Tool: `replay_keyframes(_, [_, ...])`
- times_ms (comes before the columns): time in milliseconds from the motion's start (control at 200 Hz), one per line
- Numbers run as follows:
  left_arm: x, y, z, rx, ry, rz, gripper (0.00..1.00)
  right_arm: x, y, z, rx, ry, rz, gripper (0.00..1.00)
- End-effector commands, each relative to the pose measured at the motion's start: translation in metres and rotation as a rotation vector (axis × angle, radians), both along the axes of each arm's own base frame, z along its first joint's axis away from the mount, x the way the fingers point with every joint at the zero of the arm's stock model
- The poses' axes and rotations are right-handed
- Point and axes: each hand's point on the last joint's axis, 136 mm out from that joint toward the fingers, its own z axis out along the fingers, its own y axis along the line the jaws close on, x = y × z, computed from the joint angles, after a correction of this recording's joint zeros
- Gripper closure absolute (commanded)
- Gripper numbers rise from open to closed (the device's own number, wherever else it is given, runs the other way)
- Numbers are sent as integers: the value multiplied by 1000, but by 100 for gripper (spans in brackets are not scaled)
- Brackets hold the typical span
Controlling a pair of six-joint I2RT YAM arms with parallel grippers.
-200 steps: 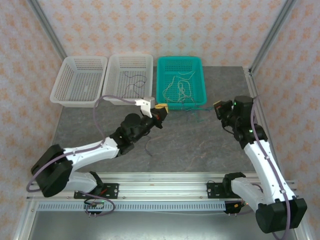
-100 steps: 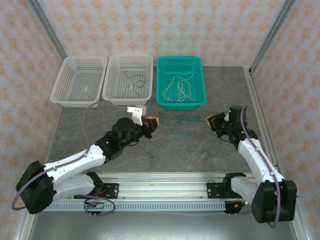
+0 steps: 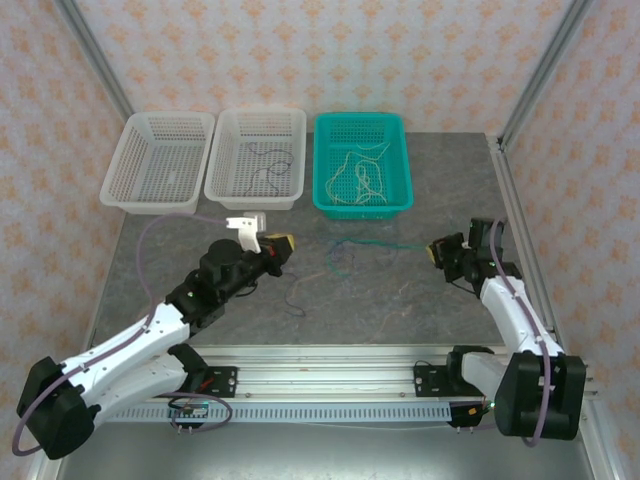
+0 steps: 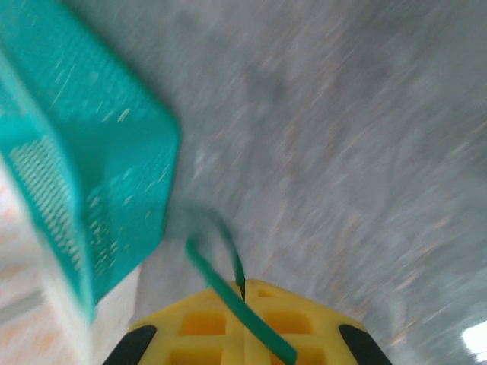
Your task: Untangle the cables
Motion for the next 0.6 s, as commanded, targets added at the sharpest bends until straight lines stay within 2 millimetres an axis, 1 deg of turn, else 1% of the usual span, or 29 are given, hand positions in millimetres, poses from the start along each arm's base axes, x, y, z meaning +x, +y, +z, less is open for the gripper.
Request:
replay_keyframes(0, [24,43,69,-120,-207,217,100,-14,-68,-37,-251,69,-193,94])
replay_keyframes(50, [26,23,62,-70,-183,118,100,-7,-50,-36,-218,19,-102,90])
replay_keyframes(70, [26,13,57,-41,-169,74,100,-7,-46,-35,-222,15,-74,86])
replay_keyframes(95, [27,3,46,5,-135,27,100,-6,-40,-33,-222,6,-32,81])
replay_keyframes(135, [26,-13,29,75,-89,-42,100,-3,-30,-24,-230,-28,49,67])
replay_keyframes(160, [25,-21,17,126,-60,-73,100,-3,-24,-17,-243,-53,95,58])
replay_keyframes(200, [22,-31,3,205,-33,-105,100,-1,-15,-1,-283,-109,166,47])
replay_keyframes(235, [18,-38,-9,265,-19,-130,100,0,-5,17,-333,-178,238,40])
replay_keyframes(280, [14,-45,-18,317,-6,-153,100,1,8,43,-398,-285,319,33])
replay_keyframes(310, [12,-47,-23,336,5,-165,100,2,19,60,-441,-370,383,31])
replay_keyframes(360, [11,-48,-30,355,31,-174,100,0,42,88,-511,-532,496,32])
replay_keyframes(430, [12,-38,-39,393,79,-127,100,-7,76,119,-590,-755,637,33])
replay_keyframes(505, [10,-21,-46,455,129,-67,100,-16,111,134,-669,-954,773,33])
replay_keyframes(555, [7,-11,-47,485,146,-46,100,-25,136,137,-731,-1092,892,31])
replay_keyframes(596, [4,-8,-46,490,140,-48,100,-36,158,133,-787,-1208,1007,31])
